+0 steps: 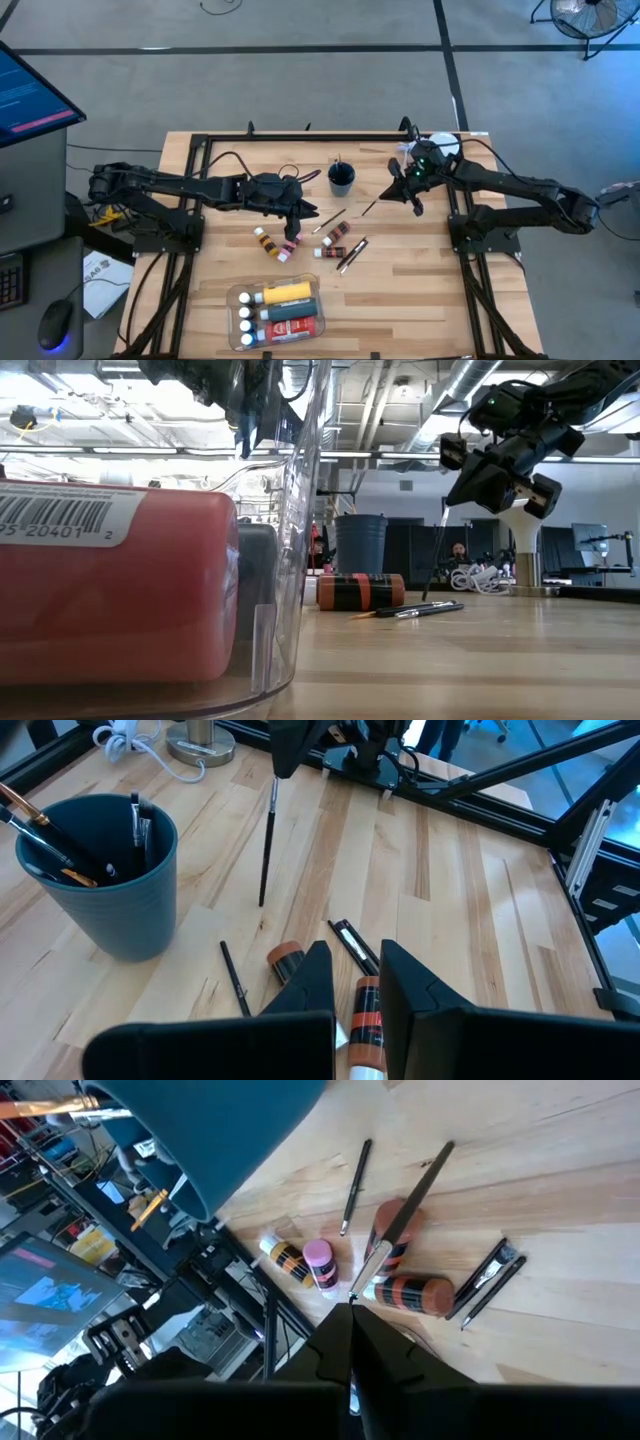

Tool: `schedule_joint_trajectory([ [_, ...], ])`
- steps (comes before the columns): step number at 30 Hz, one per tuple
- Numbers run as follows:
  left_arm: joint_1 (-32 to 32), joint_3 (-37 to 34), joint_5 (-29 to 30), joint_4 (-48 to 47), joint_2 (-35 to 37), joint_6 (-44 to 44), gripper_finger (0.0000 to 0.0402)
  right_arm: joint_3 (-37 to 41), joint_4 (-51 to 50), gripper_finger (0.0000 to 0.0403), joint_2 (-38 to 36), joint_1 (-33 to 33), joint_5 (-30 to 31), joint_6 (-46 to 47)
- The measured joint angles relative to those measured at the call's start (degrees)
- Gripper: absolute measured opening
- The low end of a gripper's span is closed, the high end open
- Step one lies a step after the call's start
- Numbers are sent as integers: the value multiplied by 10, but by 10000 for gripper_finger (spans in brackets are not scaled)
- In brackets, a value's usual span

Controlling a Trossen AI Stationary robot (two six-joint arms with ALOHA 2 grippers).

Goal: Pick & Place Paint Supplies
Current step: Put the paint brush into the blue cup

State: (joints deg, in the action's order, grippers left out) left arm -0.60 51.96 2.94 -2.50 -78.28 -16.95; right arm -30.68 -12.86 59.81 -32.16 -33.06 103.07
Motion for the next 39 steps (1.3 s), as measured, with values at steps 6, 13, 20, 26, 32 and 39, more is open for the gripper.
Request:
schedule_joint_trajectory([
  [6,0,0,0,0,0,-7,2,-15,0,0,-7,3,0,0],
  [13,0,0,0,0,0,-14,2,-71,0,0,-6,-7,1,-21],
  [20,0,0,0,0,0,-14,2,-130,-1,0,-5,-16,32,-40],
  [26,0,0,0,0,0,-14,2,-183,0,0,-5,-26,51,-61],
  [32,0,0,0,0,0,-14,2,-235,2,0,13,-27,66,-73],
  [39,0,0,0,0,0,-14,2,-321,6,0,114,8,63,-114],
])
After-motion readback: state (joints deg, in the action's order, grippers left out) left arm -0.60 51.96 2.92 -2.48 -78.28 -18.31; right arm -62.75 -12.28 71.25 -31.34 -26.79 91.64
